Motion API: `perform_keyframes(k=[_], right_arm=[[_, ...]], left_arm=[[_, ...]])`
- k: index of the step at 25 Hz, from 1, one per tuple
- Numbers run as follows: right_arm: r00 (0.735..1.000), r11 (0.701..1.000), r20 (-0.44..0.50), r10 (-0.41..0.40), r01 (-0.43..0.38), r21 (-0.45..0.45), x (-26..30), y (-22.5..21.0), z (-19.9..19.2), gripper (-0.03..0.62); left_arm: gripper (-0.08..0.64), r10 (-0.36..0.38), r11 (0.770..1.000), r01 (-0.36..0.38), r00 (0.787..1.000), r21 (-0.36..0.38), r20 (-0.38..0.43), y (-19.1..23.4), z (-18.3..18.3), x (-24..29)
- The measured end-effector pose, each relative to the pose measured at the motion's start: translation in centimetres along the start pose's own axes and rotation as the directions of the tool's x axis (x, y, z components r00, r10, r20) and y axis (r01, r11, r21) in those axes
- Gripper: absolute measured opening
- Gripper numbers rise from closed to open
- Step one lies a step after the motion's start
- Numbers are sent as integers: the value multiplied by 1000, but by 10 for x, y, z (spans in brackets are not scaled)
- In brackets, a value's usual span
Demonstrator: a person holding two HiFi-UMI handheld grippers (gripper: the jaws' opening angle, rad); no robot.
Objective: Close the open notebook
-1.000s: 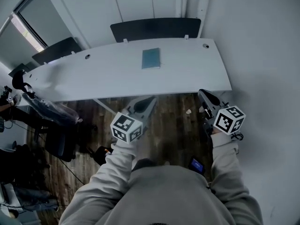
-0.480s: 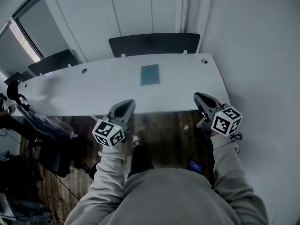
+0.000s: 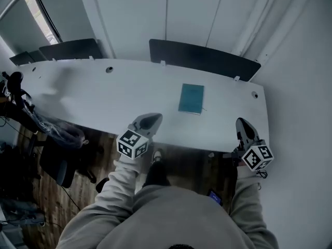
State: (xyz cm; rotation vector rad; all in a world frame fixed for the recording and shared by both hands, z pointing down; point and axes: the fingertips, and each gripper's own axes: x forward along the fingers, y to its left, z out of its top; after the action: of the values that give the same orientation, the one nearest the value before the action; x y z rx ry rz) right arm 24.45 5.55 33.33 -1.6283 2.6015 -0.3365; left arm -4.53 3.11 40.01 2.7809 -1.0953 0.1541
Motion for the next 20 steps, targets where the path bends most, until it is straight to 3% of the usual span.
perform_keyframes(k=[3,5,9,12,14,17,20], right_arm=[[998,998,-46,-37,40,49,39,-14,-15,18],[996,994,-67,-59,65,83,68,-24,-17,18],[984,986,-130,-120,134,101,114,-50,-22,18],[977,978,-158,-143,164,128,146,-64,-26,18],[969,977,-192,-157,181,116,156,-70,-31,20],[953,978,-253,-167,193,80,166,-76,-42,20],[948,976,-270,-170,200,85,171,-82,-47,18]], left_arm=[[0,65,996,-67,998,-60,-27,45,-8,26],[0,54,996,-59,996,-68,-77,65,-21,53],[0,-100,995,96,986,-36,-133,76,-34,100],[0,-207,977,211,959,0,-192,81,-42,123],[0,-233,972,235,948,-16,-218,89,-50,136],[0,-237,971,229,951,-64,-200,105,-45,154],[0,-278,961,274,939,-50,-201,103,-30,171]])
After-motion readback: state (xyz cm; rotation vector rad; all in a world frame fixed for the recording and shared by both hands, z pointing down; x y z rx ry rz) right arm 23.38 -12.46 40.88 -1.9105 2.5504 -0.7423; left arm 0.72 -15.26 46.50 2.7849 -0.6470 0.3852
